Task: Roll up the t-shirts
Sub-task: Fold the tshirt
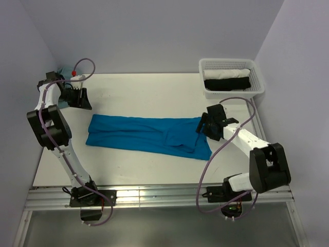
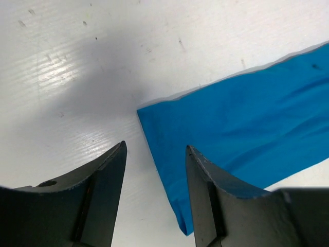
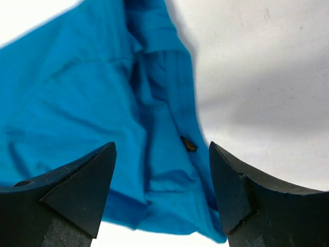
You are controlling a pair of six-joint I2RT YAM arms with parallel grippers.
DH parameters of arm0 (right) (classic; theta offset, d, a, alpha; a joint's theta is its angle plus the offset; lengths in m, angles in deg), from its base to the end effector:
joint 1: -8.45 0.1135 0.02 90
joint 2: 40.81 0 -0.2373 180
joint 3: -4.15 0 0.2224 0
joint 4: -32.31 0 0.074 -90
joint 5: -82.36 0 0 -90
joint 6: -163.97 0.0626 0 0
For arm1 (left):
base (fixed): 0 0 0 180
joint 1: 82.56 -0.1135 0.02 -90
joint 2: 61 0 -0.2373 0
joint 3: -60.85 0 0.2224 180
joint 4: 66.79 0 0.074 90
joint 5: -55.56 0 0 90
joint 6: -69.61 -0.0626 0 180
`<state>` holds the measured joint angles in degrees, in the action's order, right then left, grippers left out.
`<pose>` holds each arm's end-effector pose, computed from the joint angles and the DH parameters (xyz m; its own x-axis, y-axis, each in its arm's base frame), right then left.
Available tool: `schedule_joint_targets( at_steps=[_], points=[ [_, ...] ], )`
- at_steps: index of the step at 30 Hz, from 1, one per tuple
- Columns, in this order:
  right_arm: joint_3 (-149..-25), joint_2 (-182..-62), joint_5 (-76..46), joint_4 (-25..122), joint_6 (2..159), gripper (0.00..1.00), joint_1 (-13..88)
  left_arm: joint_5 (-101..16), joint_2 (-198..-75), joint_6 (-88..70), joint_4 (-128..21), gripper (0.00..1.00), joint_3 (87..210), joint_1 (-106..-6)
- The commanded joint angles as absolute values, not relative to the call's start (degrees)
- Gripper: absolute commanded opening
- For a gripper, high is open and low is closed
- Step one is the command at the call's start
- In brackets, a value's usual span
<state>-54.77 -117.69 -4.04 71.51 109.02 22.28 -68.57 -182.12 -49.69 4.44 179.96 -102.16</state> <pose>0.2454 0.0564 0.1614 -0.7859 0.3968 -0.4742 0.3003 0.9154 0.2682 0.3897 0.1015 0.1884 -0.8479 0.1281 -0.5144 0.3322 0.8846 -0.3274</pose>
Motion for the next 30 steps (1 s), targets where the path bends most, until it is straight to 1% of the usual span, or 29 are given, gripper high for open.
schedule_joint_targets(
  at_steps=[1, 3, 6, 7, 9, 11, 12, 14, 15, 17, 18, 19, 23, 25, 30],
  points=[
    [-56.1, -122.4, -4.6, 71.6, 106.8, 0.8, 21.9, -73.7, -176.1, -50.6, 5.8, 0.55, 179.2, -102.9],
    [-56.1, -123.2, -5.9, 70.7, 107.0, 0.8, 22.5, -75.4, -175.0, -52.1, 7.0, 0.55, 178.8, -103.5],
    [-56.7, -124.0, -3.2, 72.4, 108.7, 0.75, 23.8, -76.8, -174.0, -53.8, 7.8, 0.55, 178.4, -104.4],
    [-57.6, -124.8, -2.5, 74.2, 109.0, 0.72, 24.2, -77.1, -174.0, -54.3, 9.0, 0.55, 178.5, -104.9],
    [-58.5, -125.4, -1.1, 75.3, 109.7, 0.71, 26.0, -78.4, -173.9, -55.8, 10.1, 0.54, 178.7, -105.6],
    [-60.3, -126.9, -0.5, 76.7, 110.0, 0.65, 27.4, -79.2, -173.3, -57.1, 11.3, 0.54, 178.5, -106.4],
    [-61.3, -127.9, 0.3, 77.8, 110.5, 0.53, 28.0, -79.8, -173.2, -57.4, 11.4, 0.54, 178.3, -106.7],
    [-65.2, -131.8, 3.3, 82.1, 110.5, 0.38, 29.7, -80.1, -172.4, -58.2, 11.7, 0.53, 177.6, -107.5],
    [-67.6, -134.4, 4.6, 83.6, 110.8, 0.23, 30.9, -80.2, -172.1, -58.4, 11.9, 0.53, 177.1, -107.7],
    [-69.3, -136.2, 8.1, 87.7, 111.2, 0.1, 31.4, -80.6, -171.4, -59.8, 12.7, 0.53, 176.5, -108.3],
    [-69.9, -136.9, 9.1, 88.6, 111.5, 0.01, 31.3, -80.5, -171.1, -60.3, 12.8, 0.53, 176.2, -108.4],
    [-70.6, -137.9, 10.5, 90.6, 111.7, 0.0, 31.0, -80.5, -170.5, -60.9, 13.0, 0.53, 175.4, -108.5],
    [-70.5, -138.7, 16.5, 93.9, 112.5, 0.0, 28.7, -80.6, -169.6, -61.8, 13.4, 0.53, 173.9, -108.8],
    [-69.3, -138.0, 17.2, 94.3, 112.1, 0.0, 26.9, -80.8, -169.7, -62.1, 13.8, 0.53, 173.6, -108.8],
    [-68.1, -136.1, 20.6, 95.1, 110.6, 0.0, 19.7, -81.1, -170.8, -61.6, 13.8, 0.54, 173.4, -108.8]
  ],
)
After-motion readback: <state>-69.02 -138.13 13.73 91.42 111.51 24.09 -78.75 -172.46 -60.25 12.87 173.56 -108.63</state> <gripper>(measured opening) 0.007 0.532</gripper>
